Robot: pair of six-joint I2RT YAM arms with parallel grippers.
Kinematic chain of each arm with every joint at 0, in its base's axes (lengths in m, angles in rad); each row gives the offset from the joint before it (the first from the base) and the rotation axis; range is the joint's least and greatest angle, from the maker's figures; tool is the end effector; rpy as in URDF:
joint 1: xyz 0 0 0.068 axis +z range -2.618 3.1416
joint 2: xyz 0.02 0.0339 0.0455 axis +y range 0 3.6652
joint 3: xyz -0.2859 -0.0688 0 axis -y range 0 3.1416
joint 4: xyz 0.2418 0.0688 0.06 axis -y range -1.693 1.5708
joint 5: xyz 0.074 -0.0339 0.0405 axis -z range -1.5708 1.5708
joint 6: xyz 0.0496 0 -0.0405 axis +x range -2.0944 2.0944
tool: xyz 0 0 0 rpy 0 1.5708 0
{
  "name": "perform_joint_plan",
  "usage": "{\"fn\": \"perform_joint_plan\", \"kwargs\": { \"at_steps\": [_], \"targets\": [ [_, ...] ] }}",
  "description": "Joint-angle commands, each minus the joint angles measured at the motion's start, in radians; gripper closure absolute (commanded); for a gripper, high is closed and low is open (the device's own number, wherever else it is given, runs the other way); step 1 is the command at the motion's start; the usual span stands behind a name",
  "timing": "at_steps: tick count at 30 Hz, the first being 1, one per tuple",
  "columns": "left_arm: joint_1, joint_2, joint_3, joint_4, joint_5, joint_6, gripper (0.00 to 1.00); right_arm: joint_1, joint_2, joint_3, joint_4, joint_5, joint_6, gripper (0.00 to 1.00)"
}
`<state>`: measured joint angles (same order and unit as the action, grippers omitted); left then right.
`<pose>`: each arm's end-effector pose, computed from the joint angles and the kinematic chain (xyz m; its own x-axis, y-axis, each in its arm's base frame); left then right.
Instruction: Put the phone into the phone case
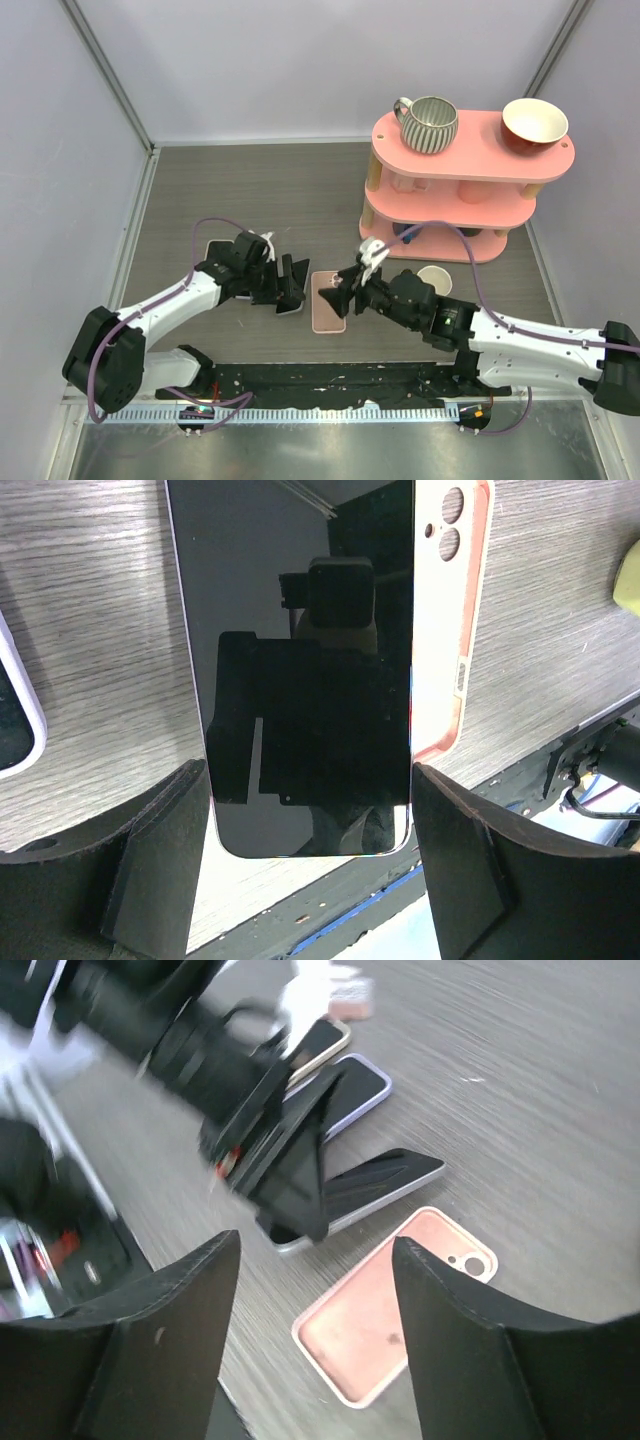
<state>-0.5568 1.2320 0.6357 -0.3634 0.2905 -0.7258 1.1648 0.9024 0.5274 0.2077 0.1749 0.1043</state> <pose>0.1865 -0.1328 0.1975 -0.9487 -0.1585 -0.2734 0.0216 0.8307 -0.5563 0.0912 0.1904 0.2847 -0.1525 -0.0953 -0.9837 -0.8255 0.5595 0.0738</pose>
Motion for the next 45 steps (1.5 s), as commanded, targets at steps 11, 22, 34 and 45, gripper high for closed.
{"fn": "perform_joint_plan", "kwargs": {
  "at_steps": [11,22,34,45],
  "targets": [
    [-0.022,-0.04,-0.033,0.053,-0.019,-0.029,0.65,-0.122,0.443,0.252,-0.218,0.146,1.141,0.38],
    [-0.023,-0.045,-0.042,0.07,-0.005,-0.035,0.65,-0.198,0.673,0.338,-0.076,-0.026,1.123,0.43],
    [-0.022,-0.048,-0.057,0.09,0.004,-0.049,0.65,-0.198,0.793,0.371,-0.057,-0.075,1.105,0.6],
    [-0.022,-0.115,-0.036,0.08,0.087,-0.084,0.22,-0.217,0.705,0.335,0.003,-0.115,0.973,0.99]
  ]
}}
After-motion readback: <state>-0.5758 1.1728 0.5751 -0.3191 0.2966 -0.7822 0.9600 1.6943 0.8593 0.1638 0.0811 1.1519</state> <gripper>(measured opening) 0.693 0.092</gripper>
